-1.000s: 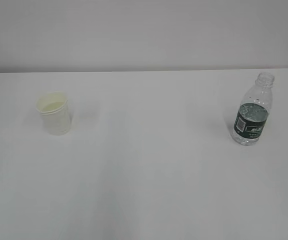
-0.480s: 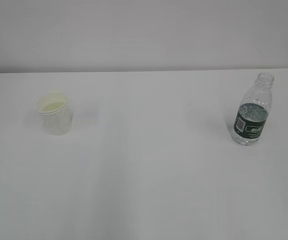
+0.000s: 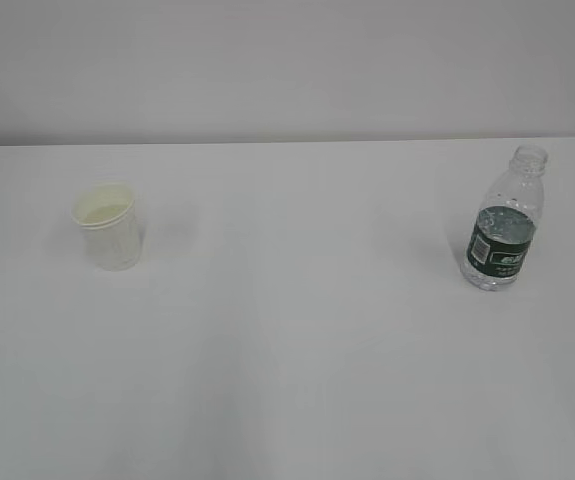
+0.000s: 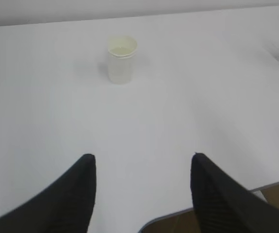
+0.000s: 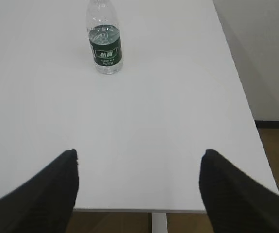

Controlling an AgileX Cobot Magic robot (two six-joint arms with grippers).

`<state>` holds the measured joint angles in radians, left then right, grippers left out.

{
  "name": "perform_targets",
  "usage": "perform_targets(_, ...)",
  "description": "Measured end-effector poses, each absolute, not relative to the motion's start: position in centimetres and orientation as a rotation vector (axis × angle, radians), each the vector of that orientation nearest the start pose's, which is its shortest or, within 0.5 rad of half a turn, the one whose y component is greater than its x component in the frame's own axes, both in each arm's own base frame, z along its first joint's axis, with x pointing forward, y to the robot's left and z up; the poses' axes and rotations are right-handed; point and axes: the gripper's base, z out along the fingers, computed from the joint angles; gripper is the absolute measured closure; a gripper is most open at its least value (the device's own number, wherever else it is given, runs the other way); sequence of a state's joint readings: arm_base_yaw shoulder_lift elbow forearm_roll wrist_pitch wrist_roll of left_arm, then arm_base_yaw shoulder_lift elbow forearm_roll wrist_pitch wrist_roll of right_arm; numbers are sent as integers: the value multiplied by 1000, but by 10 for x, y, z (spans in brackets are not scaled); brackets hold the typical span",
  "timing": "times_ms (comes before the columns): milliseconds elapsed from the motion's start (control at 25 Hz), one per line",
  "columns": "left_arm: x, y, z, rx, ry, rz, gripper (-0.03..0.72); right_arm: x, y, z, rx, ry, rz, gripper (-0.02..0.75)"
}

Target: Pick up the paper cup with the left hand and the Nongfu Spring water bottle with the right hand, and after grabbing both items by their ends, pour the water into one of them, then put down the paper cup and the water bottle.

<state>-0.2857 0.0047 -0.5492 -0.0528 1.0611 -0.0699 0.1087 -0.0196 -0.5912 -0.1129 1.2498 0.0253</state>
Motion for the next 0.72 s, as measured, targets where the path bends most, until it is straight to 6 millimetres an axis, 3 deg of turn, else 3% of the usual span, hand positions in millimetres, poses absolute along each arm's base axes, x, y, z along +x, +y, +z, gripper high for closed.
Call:
perform_targets(200, -10, 0, 288, 222, 2019, -272, 249, -19, -12, 273, -69, 2157, -59, 148)
perform_targets(720, -9, 0, 283, 222, 2046, -265, 253, -11, -11, 269, -73, 2116, -60, 148)
